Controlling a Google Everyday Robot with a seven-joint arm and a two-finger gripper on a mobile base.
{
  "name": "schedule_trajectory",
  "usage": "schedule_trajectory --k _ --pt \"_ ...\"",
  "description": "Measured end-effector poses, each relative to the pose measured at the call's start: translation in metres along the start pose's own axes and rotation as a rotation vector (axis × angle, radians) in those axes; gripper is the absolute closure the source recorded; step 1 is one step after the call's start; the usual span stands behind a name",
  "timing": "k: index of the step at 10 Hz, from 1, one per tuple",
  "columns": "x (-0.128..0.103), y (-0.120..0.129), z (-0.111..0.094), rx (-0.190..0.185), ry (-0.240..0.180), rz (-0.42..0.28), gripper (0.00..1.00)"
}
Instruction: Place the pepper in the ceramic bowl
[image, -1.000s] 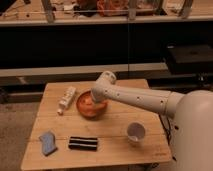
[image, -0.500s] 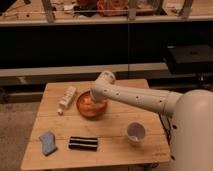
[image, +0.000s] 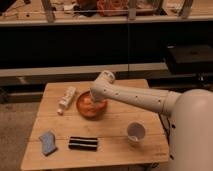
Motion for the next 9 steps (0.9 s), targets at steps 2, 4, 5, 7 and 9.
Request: schedule_trajectory --k 2,4,5,7,9 --pt "0.0015 -0.0014 0.0002 0.001 0.001 -0.003 0.5" --pt "0.0013 -0.0019 0.0012 0.0 0.002 -0.009 0.48" --pt "0.0003 -0.0025 0.0012 0.001 0.001 -0.01 0.48" --pt "-0.002 -0.003 0.0024 0.0 0.0 -0.016 0.48" --pt "-0.0011 -0.0044 0.0027 0.002 0.002 -0.02 0.48"
